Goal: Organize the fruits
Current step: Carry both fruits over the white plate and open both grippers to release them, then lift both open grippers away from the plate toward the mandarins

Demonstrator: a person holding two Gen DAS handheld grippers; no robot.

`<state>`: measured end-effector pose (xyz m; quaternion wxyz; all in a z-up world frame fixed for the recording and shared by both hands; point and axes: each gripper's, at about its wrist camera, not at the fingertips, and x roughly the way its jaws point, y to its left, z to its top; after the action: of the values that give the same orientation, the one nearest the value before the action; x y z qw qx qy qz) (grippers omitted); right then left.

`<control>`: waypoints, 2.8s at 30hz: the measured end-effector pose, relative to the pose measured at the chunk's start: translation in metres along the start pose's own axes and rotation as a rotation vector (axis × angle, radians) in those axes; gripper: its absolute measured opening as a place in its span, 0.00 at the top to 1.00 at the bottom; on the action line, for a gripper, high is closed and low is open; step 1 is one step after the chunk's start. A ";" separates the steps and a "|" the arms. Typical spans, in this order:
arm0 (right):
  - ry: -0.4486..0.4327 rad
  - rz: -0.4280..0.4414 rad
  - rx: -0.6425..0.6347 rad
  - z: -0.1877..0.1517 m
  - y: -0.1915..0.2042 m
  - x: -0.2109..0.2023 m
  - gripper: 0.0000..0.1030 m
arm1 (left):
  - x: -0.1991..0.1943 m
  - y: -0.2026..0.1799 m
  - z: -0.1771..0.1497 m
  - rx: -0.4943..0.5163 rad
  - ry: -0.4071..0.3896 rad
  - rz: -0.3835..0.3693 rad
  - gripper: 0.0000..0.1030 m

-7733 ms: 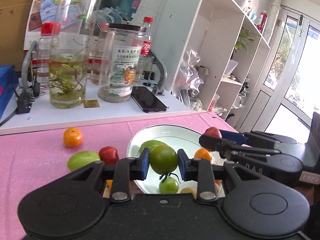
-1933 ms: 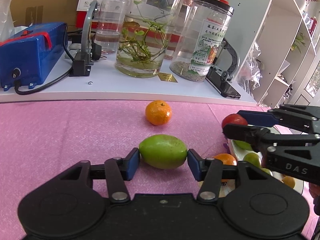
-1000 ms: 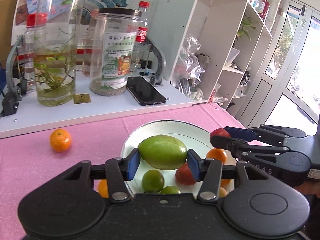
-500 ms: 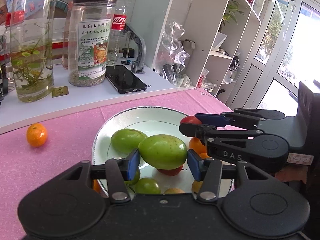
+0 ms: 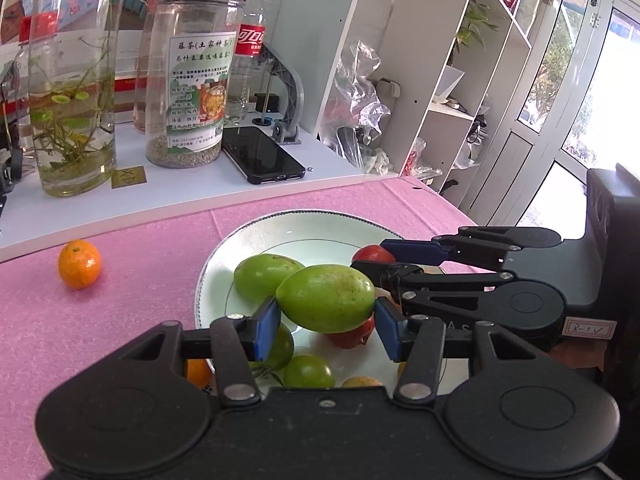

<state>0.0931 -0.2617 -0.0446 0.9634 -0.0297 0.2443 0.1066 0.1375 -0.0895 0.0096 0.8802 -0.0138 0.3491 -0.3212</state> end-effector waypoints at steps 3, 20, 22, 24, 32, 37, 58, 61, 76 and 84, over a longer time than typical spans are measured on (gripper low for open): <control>0.012 0.008 -0.004 -0.001 0.002 0.003 0.45 | 0.000 -0.001 0.000 0.003 0.000 -0.002 0.00; -0.045 -0.034 -0.016 -0.001 0.002 -0.015 0.06 | -0.005 -0.003 -0.005 -0.001 -0.008 0.011 0.00; -0.051 -0.040 -0.013 -0.002 0.001 -0.018 0.06 | -0.006 -0.004 -0.007 0.000 -0.006 0.015 0.00; -0.055 -0.045 -0.012 -0.003 0.001 -0.022 0.06 | -0.010 -0.004 -0.009 -0.004 -0.006 0.020 0.00; -0.063 -0.019 -0.029 -0.008 0.013 -0.032 0.03 | -0.032 -0.004 -0.017 -0.007 -0.035 0.085 0.00; -0.066 -0.017 -0.020 -0.012 0.018 -0.039 0.00 | -0.047 0.002 -0.025 -0.041 -0.055 0.144 0.00; -0.116 0.101 -0.107 -0.007 0.075 -0.063 0.00 | -0.090 0.036 -0.048 -0.077 -0.090 0.266 0.00; -0.116 0.099 -0.116 -0.006 0.081 -0.062 0.00 | -0.081 0.038 -0.051 -0.035 -0.063 0.255 0.00; -0.131 0.064 -0.080 0.004 0.073 -0.055 0.00 | -0.034 0.048 -0.037 0.042 0.017 0.205 0.00; -0.128 0.069 -0.082 0.009 0.074 -0.045 0.00 | -0.016 0.052 -0.033 0.068 0.040 0.203 0.00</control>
<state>0.0425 -0.1967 -0.0152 0.9708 -0.0537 0.1783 0.1511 0.1373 -0.0324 -0.0186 0.9011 0.0578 0.3549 -0.2423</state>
